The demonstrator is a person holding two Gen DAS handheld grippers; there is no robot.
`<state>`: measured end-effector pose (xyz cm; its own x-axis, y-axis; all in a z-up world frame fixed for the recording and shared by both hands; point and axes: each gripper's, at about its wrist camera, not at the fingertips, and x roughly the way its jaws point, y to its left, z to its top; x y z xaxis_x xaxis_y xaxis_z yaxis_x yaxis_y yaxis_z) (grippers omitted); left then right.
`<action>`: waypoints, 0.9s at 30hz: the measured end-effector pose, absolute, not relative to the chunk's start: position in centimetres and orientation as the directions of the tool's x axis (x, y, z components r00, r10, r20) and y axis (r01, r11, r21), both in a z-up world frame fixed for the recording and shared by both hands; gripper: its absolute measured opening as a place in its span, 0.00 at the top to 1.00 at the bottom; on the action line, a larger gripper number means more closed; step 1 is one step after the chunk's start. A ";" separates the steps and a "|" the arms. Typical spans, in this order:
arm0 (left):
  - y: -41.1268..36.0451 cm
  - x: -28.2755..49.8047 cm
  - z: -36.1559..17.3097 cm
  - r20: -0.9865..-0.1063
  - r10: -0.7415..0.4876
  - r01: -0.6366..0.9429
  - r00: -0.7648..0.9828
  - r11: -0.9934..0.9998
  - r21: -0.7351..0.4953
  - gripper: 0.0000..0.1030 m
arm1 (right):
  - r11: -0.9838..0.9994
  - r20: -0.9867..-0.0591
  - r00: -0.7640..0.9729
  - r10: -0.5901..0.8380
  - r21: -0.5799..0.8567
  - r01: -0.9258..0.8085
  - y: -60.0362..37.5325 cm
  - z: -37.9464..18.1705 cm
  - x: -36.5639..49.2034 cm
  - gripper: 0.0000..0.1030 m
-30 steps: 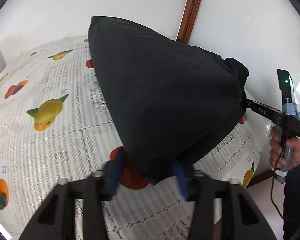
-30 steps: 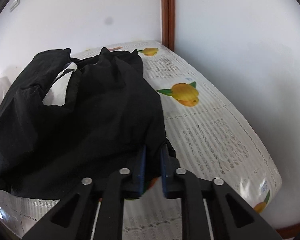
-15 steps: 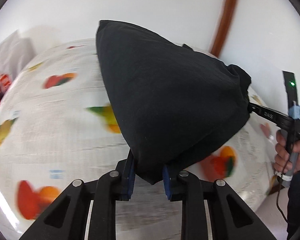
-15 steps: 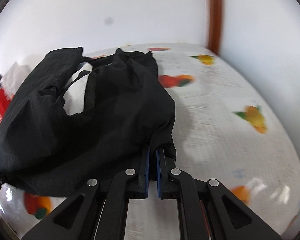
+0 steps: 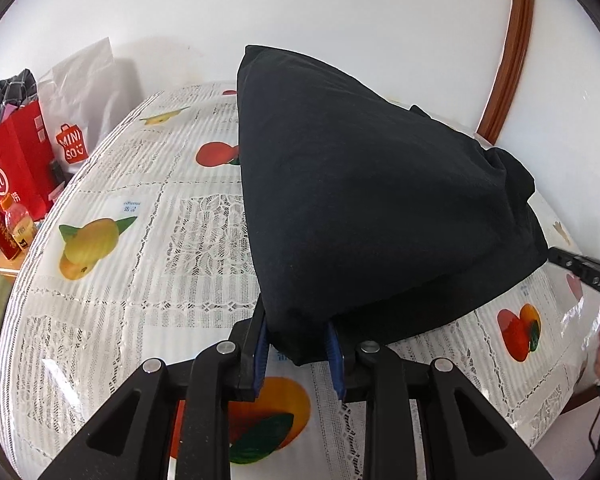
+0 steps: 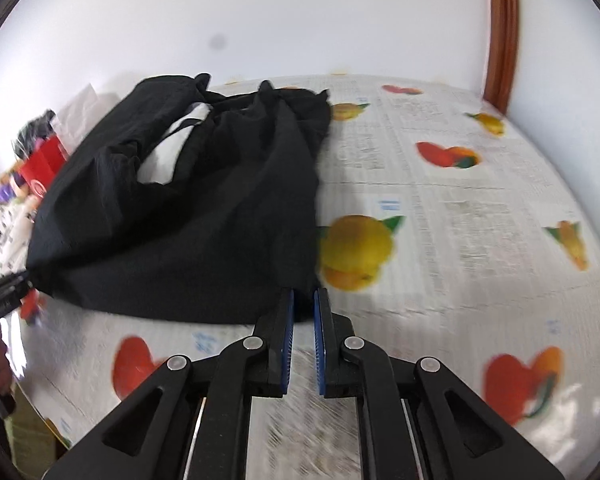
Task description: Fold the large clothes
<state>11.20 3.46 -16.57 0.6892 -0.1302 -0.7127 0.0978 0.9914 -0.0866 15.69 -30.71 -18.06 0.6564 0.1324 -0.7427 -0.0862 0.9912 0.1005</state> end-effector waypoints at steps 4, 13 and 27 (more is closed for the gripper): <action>4.4 10.4 -16.7 -0.709 -0.159 0.102 0.687 0.987 -0.122 0.74 | 0.990 -0.678 0.722 0.138 0.067 -0.126 -29.7 -14.9 14.4 0.50; 4.6 10.1 -16.3 -0.687 -0.198 0.132 0.699 0.980 -0.149 0.42 | 0.961 -0.623 0.733 0.273 0.154 -0.228 -23.2 -12.6 18.8 0.26; 1.9 13.8 -17.6 -0.731 -0.140 0.140 0.668 0.988 -0.062 0.40 | 0.921 -0.687 0.620 0.380 0.345 -0.182 -21.0 -16.7 24.7 0.23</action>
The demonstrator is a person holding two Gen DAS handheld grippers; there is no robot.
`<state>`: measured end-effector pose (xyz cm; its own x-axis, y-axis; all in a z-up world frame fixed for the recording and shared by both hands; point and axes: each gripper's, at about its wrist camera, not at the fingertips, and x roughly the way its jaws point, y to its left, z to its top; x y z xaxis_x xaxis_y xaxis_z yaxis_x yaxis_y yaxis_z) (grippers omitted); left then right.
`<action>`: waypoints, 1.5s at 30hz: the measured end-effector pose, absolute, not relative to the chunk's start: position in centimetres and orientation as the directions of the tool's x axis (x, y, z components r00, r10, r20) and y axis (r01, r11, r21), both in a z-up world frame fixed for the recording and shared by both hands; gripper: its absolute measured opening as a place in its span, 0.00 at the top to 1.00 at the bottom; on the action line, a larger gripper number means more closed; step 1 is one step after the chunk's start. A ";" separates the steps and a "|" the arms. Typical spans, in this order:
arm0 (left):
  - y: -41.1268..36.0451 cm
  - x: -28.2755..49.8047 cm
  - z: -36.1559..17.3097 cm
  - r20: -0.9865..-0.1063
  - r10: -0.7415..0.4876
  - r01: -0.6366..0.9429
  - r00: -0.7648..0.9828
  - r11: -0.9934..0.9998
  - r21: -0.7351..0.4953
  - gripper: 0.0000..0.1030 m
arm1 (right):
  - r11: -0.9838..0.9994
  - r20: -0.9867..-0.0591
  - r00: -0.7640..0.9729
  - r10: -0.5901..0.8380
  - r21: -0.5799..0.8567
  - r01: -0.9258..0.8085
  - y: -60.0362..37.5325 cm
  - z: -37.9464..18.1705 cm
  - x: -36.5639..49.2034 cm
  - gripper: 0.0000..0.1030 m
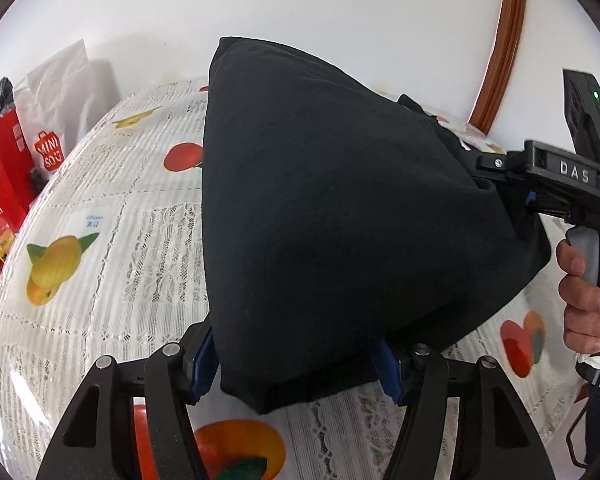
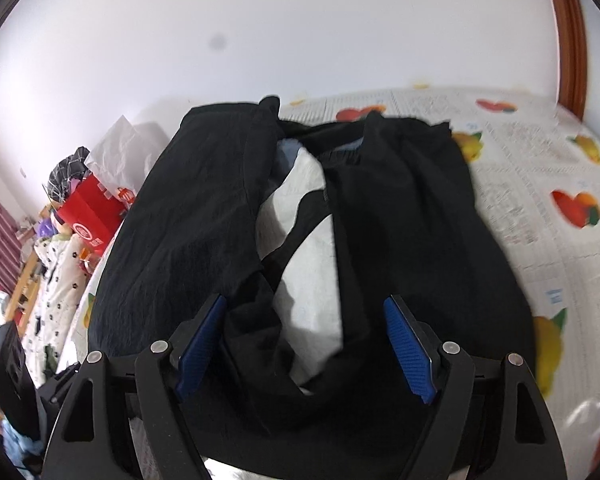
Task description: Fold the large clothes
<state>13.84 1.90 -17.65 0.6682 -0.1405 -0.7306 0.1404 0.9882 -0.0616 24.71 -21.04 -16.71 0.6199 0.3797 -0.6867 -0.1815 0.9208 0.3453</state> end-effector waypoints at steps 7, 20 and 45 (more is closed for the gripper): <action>1.3 14.2 -17.8 -0.733 -0.085 0.105 0.675 0.994 -0.019 0.40 | 0.883 -0.638 0.615 0.463 0.397 -0.252 -20.1 -16.1 24.6 0.81; 1.2 14.0 -17.9 -0.736 -0.053 0.089 0.675 0.996 0.011 0.40 | 0.874 -0.486 0.770 0.413 0.449 -0.186 -28.8 -13.5 19.2 0.89; -0.1 13.1 -17.0 -0.741 -0.121 0.142 0.661 0.989 -0.035 0.40 | 0.930 -0.609 0.724 0.325 0.346 -0.127 -27.8 -15.9 19.9 0.51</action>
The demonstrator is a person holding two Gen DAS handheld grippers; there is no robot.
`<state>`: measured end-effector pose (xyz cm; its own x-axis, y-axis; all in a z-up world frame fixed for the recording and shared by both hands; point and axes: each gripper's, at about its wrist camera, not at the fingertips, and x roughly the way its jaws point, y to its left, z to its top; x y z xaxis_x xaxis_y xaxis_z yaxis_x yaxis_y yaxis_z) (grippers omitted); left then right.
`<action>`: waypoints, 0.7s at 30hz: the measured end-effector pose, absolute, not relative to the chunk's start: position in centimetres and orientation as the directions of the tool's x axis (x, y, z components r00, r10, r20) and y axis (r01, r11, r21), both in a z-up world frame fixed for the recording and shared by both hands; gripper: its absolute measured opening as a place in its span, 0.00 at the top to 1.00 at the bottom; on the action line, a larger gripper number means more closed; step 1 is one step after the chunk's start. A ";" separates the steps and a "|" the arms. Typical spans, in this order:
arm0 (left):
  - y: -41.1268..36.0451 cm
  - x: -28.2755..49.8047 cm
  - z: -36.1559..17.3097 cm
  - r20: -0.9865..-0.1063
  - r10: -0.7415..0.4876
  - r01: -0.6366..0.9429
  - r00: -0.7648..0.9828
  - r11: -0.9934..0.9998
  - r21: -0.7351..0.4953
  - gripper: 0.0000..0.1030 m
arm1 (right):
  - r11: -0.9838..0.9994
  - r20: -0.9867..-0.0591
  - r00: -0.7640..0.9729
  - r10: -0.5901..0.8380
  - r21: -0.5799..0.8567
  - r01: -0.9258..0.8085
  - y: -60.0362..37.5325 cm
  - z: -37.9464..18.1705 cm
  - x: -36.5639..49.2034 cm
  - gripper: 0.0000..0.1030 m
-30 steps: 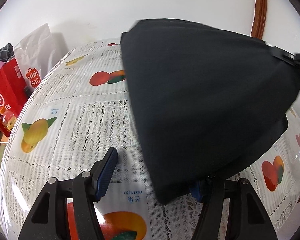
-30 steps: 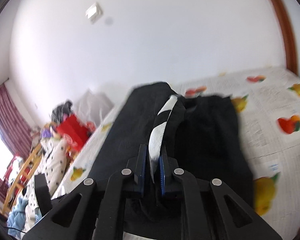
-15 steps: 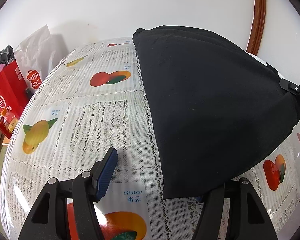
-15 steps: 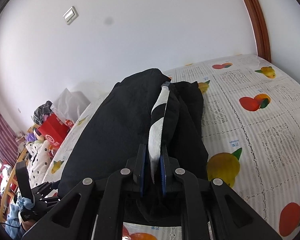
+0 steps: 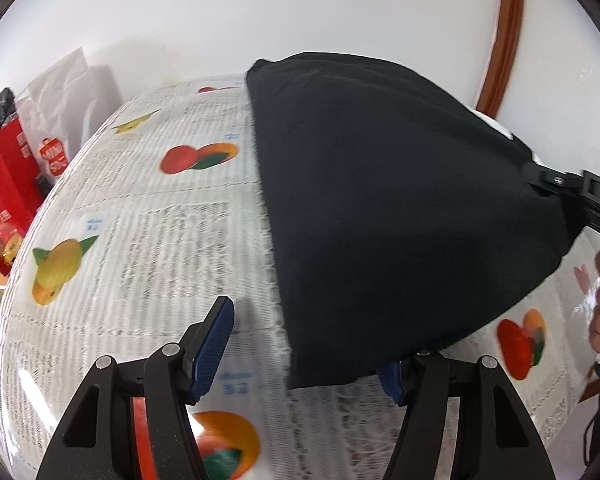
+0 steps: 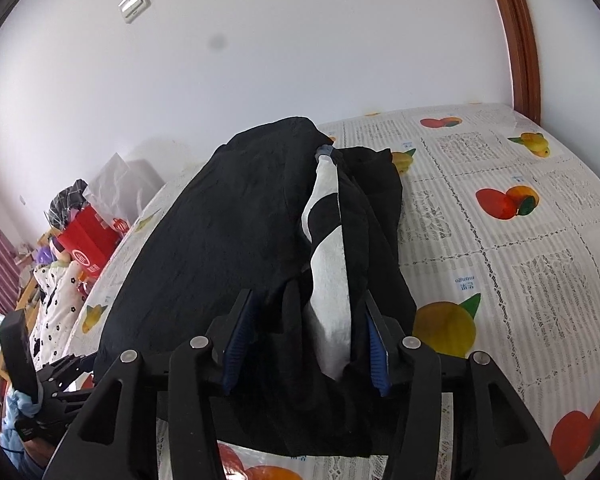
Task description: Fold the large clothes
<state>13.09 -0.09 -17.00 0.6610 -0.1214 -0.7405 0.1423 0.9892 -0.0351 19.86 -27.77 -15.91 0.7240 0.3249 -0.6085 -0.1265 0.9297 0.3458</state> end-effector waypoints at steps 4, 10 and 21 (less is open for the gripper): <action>-1.5 13.6 -17.2 -0.748 -0.106 0.151 0.655 0.989 -0.008 0.40 | 0.932 -0.619 0.721 0.312 0.345 -0.108 -27.5 -16.1 20.4 0.51; -1.4 14.1 -17.6 -0.748 -0.077 0.108 0.659 0.994 -0.007 0.38 | 0.929 -0.621 0.713 0.327 0.351 -0.120 -27.2 -15.7 20.6 0.76; -1.3 14.3 -17.8 -0.738 -0.038 0.073 0.673 0.997 0.016 0.39 | 0.849 -0.434 0.777 0.456 0.474 -0.233 -29.8 -14.0 18.4 0.89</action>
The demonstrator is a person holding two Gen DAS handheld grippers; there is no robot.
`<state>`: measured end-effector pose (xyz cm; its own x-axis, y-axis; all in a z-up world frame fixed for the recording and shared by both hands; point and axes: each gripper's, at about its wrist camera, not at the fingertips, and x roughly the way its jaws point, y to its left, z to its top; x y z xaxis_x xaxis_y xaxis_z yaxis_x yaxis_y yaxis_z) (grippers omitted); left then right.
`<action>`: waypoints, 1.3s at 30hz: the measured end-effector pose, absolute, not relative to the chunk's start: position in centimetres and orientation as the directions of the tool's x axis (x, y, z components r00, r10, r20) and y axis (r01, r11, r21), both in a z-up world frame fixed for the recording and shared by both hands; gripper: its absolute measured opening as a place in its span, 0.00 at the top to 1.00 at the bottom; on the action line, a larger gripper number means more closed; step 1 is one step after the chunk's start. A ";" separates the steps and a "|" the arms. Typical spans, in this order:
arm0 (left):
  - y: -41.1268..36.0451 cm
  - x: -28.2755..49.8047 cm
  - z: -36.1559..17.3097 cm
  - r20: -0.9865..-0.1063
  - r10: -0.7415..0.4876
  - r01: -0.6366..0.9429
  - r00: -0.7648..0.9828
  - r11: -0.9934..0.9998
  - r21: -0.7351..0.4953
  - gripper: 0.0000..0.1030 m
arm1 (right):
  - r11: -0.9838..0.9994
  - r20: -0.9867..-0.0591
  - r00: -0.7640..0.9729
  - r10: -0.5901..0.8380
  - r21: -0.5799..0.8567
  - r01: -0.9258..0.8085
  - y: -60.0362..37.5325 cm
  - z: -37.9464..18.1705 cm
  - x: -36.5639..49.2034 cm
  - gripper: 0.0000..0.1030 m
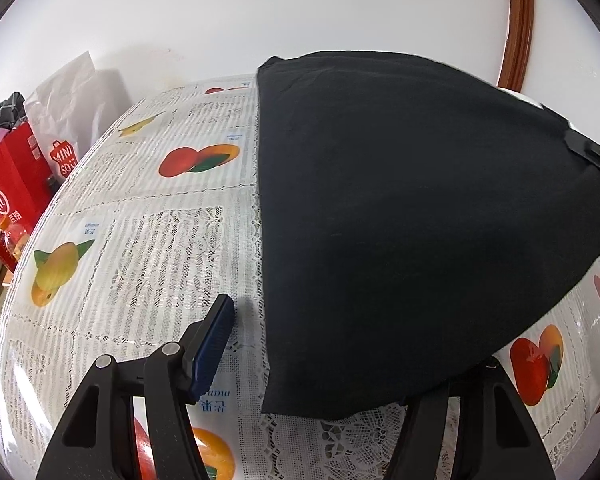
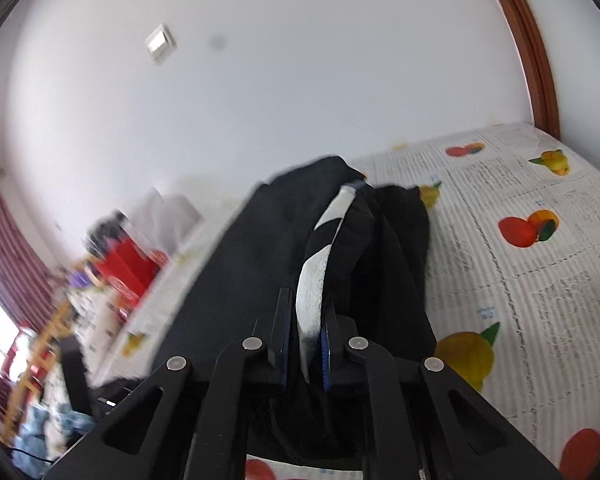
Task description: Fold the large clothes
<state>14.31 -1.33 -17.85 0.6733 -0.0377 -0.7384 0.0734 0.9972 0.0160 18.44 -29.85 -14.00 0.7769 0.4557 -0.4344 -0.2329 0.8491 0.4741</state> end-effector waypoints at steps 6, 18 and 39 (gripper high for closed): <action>-1.0 14.5 -17.8 -0.737 -0.036 0.068 0.674 0.998 0.013 0.39 | 0.897 -0.534 0.752 0.387 0.406 -0.174 -29.9 -16.0 17.6 0.81; -0.3 13.1 -17.5 -0.746 -0.069 0.092 0.662 0.996 -0.009 0.38 | 0.970 -0.624 0.744 0.238 0.188 -0.152 -29.6 -16.5 13.0 0.64; 1.3 8.7 -14.5 -0.705 -0.100 0.084 0.702 0.995 -0.057 0.38 | 0.970 -0.679 0.698 0.227 0.225 -0.096 -29.4 -18.3 12.8 0.60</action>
<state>8.70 1.25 -14.47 0.7024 -0.1003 -0.7047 0.0843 0.9948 -0.0575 12.78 -29.38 -18.33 0.6979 0.2267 -0.6793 -0.0958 0.9696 0.2251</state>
